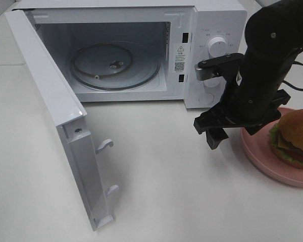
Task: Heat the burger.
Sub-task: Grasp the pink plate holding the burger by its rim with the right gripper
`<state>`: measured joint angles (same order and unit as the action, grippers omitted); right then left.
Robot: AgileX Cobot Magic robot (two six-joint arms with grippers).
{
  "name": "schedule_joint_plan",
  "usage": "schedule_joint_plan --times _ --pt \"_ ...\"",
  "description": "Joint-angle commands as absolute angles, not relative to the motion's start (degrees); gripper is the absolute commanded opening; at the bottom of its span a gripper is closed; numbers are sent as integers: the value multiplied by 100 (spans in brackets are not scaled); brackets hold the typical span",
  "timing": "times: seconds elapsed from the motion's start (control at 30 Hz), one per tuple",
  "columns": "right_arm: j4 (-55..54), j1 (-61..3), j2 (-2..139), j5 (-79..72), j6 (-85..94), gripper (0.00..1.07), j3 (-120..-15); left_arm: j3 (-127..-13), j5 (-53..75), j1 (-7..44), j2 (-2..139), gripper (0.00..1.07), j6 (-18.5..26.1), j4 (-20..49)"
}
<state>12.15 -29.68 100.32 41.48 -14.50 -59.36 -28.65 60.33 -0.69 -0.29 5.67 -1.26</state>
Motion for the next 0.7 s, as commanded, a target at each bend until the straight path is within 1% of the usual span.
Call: schedule_joint_plan --times 0.03,0.23,0.7 --pt "1576 -2934 10193 4206 -1828 77 -5970 -2853 5964 -69 -143 0 533 -115" --pt "1954 -2934 10731 4165 -2057 76 -5970 -2853 5964 -69 -143 0 533 -115" --pt "1982 -2934 11282 3942 -2005 75 -5970 -2853 5964 -69 -143 0 533 -115"
